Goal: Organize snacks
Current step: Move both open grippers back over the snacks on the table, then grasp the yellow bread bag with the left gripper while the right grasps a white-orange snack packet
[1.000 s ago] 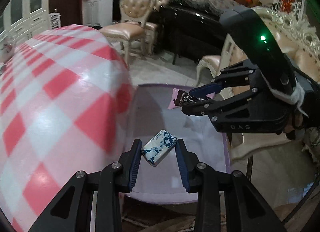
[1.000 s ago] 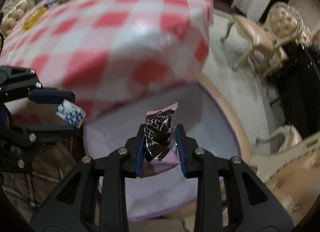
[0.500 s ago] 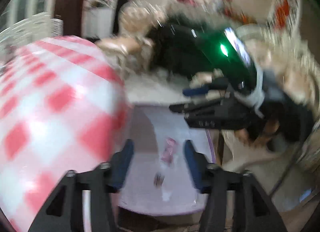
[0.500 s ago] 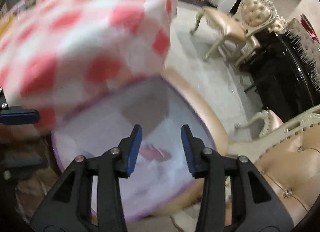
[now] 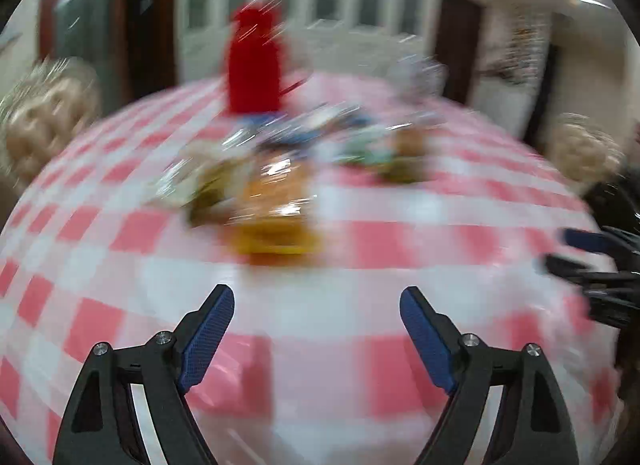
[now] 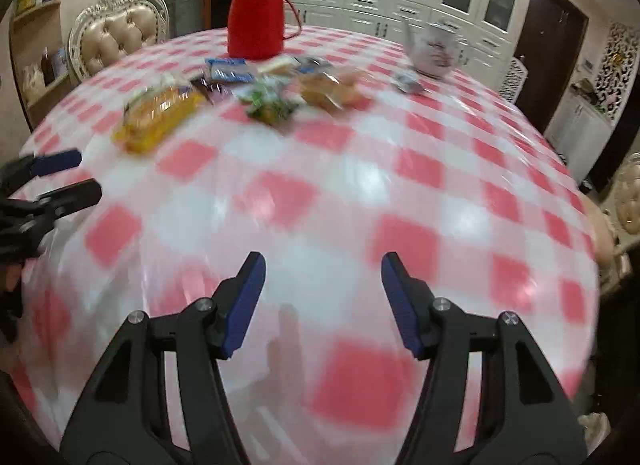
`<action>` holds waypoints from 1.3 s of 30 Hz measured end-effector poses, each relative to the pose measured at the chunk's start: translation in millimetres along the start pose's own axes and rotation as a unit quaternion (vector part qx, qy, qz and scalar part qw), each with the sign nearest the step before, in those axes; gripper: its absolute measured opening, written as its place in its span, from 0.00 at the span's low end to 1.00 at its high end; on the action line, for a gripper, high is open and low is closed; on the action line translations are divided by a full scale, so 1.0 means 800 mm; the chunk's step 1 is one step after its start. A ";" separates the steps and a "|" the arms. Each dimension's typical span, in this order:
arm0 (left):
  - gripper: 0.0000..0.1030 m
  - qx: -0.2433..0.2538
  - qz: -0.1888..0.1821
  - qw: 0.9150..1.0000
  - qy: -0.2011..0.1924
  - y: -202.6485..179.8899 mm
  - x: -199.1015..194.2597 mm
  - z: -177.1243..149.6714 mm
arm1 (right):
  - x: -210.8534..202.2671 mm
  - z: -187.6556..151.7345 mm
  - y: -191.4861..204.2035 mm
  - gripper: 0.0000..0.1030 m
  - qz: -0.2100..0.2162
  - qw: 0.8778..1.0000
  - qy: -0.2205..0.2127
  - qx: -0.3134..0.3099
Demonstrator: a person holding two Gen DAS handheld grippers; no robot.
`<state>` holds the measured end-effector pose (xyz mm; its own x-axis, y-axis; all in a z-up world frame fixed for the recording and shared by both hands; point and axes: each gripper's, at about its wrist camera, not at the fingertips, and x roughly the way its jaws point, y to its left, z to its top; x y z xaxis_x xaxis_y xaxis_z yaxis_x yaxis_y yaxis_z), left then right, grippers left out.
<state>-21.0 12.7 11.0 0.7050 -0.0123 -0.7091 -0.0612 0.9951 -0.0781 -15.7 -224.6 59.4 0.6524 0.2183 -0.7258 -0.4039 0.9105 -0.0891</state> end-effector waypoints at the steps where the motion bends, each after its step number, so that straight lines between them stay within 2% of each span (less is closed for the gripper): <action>1: 0.83 -0.022 0.006 1.000 0.019 0.021 0.021 0.012 | 0.010 0.011 0.002 0.62 0.003 1.000 -0.004 0.003; 3: 0.83 -0.033 0.019 0.999 0.036 0.037 0.043 0.027 | 0.021 0.028 0.000 0.63 0.005 1.000 -0.015 0.004; 6: 0.84 -0.022 -0.017 0.998 0.062 0.041 0.079 0.053 | 0.042 0.048 -0.019 0.66 -0.010 1.000 -0.020 -0.003; 9: 0.84 -0.016 -0.039 0.997 0.072 0.028 0.097 0.076 | 0.073 0.071 -0.073 0.69 -0.038 0.999 -0.012 0.024; 13: 0.84 -0.036 -0.063 0.994 0.079 0.006 0.117 0.096 | 0.135 0.118 -0.161 0.76 -0.031 0.996 0.003 0.087; 17: 0.84 -0.051 -0.069 0.993 0.074 -0.002 0.122 0.104 | 0.228 0.180 -0.227 0.76 -0.050 0.993 0.014 0.104; 22: 0.84 -0.082 -0.083 0.991 0.068 0.012 0.122 0.105 | 0.322 0.247 -0.243 0.77 -0.021 0.996 0.036 0.082; 27: 0.84 -0.102 -0.084 0.989 0.065 0.015 0.123 0.109 | 0.373 0.288 -0.227 0.80 -0.011 0.998 0.055 0.029; 29: 0.84 -0.108 -0.083 0.989 0.064 0.016 0.123 0.108 | 0.376 0.292 -0.225 0.79 -0.008 0.998 0.051 0.021; 30: 0.84 -0.112 -0.084 0.988 0.063 0.017 0.123 0.108 | 0.374 0.291 -0.225 0.61 0.004 0.999 0.049 0.020; 31: 0.84 -0.116 -0.083 0.988 0.062 0.019 0.123 0.108 | 0.371 0.289 -0.226 0.55 0.010 0.999 0.042 0.025; 32: 0.84 -0.119 -0.078 0.988 0.059 0.020 0.124 0.109 | 0.361 0.282 -0.223 0.46 -0.005 0.999 0.034 0.028; 36: 0.84 -0.128 -0.055 0.989 0.057 0.021 0.132 0.117 | 0.322 0.248 -0.210 0.45 -0.003 0.999 0.025 0.043; 39: 0.85 -0.121 -0.023 0.991 0.059 0.010 0.146 0.129 | 0.283 0.213 -0.198 0.45 0.007 0.998 0.020 0.052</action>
<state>133.4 29.6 0.0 0.6249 -0.0824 -0.7764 -0.2082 0.9408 -0.2674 305.2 -259.7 25.3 0.6197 0.2181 -0.7539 -0.3422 0.9396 -0.0094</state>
